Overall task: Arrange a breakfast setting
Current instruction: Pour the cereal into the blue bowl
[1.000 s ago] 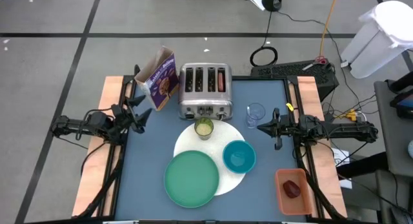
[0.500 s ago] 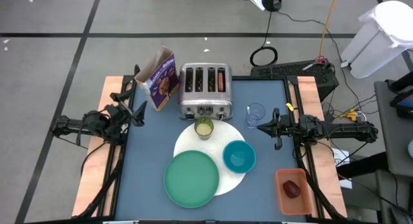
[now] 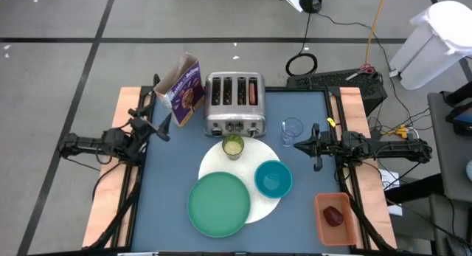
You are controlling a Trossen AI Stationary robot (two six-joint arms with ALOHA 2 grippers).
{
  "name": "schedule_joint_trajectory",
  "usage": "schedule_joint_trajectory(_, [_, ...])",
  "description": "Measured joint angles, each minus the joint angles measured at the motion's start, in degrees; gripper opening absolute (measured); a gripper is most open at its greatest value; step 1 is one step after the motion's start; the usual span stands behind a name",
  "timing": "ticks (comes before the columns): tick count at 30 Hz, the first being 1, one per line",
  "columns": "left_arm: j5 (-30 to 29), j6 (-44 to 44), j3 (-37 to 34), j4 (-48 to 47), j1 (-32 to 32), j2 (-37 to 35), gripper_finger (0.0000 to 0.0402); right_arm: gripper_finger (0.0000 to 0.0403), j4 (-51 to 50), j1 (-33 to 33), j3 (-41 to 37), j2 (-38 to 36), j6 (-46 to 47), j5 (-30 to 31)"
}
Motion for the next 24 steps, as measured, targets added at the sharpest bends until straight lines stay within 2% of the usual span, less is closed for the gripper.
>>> schedule_joint_trajectory(3, [-5.1, -2.9, 0.0, -3.3, 1.2, 0.0, 0.0399, 0.0006, 0.0, 0.0, 0.0, 0.0, 0.0, 0.0])
schedule_joint_trajectory(6, [-4.6, -7.3, 0.0, -7.9, 2.2, 0.0, 0.0399, 0.0006, 0.0, 0.0, 0.0, 0.0, 0.0, 0.0])
schedule_joint_trajectory(10, [-2.5, -17.5, 0.0, -17.8, 2.5, 0.0, 0.0399, 0.0006, 0.0, 0.0, 0.0, 0.0, -1.4, 0.0])
schedule_joint_trajectory(16, [-3.0, -19.4, 0.0, -17.4, 3.1, 1.8, 0.0399, 0.0006, 0.0, 0.0, 0.0, 0.0, -5.8, 0.0])
schedule_joint_trajectory(24, [-2.6, -27.8, 0.0, -17.8, 4.4, 6.9, 0.0399, 0.0006, 0.1, 0.0, 0.0, 0.0, -6.4, 0.0])
